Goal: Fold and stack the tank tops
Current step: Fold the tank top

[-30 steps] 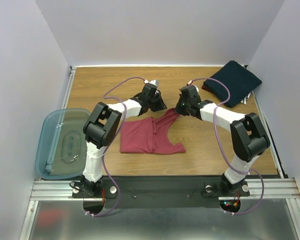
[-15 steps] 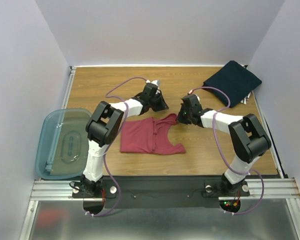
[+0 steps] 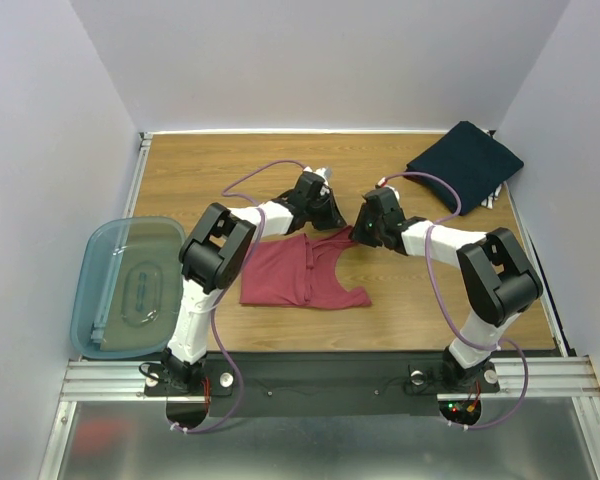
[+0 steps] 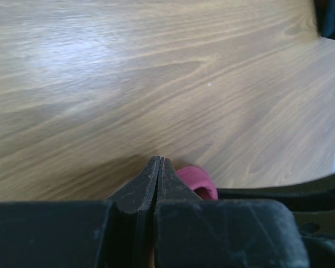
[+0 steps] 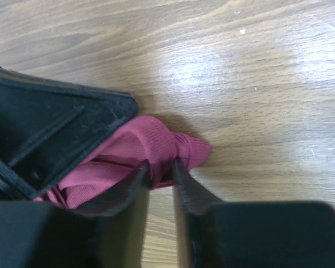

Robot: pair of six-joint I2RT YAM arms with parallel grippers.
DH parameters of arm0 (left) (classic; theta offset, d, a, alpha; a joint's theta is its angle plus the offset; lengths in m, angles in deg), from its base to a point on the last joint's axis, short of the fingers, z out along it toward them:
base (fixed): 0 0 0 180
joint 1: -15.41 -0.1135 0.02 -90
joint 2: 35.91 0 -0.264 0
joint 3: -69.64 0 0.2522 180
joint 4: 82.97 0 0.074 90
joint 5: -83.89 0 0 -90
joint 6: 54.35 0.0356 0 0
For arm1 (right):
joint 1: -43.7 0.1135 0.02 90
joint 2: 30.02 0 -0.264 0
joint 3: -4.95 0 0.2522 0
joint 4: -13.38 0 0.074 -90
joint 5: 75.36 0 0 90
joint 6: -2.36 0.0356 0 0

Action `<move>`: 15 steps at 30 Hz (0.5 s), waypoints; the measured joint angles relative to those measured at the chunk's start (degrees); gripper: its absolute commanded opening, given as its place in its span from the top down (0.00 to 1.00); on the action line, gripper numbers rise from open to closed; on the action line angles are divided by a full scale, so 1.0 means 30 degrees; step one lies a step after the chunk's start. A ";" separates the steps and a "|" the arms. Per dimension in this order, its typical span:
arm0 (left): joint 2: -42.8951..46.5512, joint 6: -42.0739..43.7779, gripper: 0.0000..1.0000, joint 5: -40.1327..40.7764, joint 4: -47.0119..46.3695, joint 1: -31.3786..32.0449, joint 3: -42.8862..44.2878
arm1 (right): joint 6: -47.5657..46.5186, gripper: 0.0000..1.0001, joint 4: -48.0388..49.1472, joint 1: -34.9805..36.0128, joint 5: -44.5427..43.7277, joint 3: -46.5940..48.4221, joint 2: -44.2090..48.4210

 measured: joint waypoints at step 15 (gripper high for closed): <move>0.0000 0.0007 0.96 -0.0736 -0.0306 0.0175 0.0007 | 0.0284 0.48 0.0138 0.0000 -0.0270 0.0678 0.0226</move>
